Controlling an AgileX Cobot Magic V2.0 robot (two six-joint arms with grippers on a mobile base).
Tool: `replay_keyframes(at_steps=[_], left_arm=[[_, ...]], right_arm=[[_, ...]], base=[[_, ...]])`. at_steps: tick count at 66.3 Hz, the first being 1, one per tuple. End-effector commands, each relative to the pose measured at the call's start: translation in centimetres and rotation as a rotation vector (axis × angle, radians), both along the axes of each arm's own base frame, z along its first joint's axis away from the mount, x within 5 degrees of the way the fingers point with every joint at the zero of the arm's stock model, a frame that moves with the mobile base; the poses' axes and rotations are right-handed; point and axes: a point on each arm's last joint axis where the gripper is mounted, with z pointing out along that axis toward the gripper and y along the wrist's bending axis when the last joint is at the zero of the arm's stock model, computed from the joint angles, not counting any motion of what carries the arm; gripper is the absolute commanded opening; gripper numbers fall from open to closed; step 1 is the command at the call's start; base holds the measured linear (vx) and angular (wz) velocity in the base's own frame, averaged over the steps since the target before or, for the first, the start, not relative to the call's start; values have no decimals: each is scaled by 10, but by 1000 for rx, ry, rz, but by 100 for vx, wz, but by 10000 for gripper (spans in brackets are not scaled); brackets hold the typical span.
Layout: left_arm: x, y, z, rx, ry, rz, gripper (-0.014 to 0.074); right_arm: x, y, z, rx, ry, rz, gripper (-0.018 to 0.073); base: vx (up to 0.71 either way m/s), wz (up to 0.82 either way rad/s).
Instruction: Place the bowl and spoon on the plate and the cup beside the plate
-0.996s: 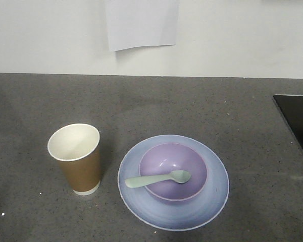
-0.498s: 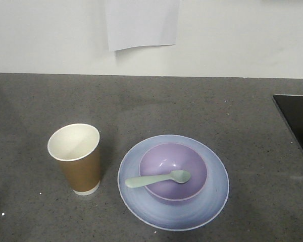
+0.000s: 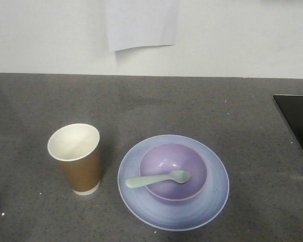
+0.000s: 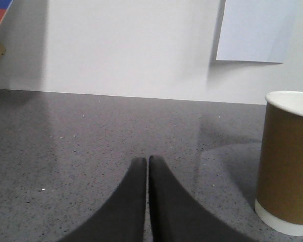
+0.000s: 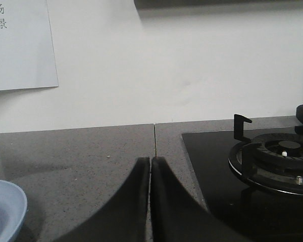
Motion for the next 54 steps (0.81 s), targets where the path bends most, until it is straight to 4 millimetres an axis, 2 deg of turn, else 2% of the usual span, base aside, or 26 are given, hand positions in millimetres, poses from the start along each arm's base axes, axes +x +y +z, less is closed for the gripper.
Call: replay_keyframes(at_steps=[1,54], left_arm=[[0,1,-1,-13,-68,14,-6],[0,1,-1,-13,-68,14,-6]], right_arm=[[-1,-2,4,-13,-71,-24,-1],[-1,-2,4,-16,-71,-24,-1]], base=[[0,0],[0,0]])
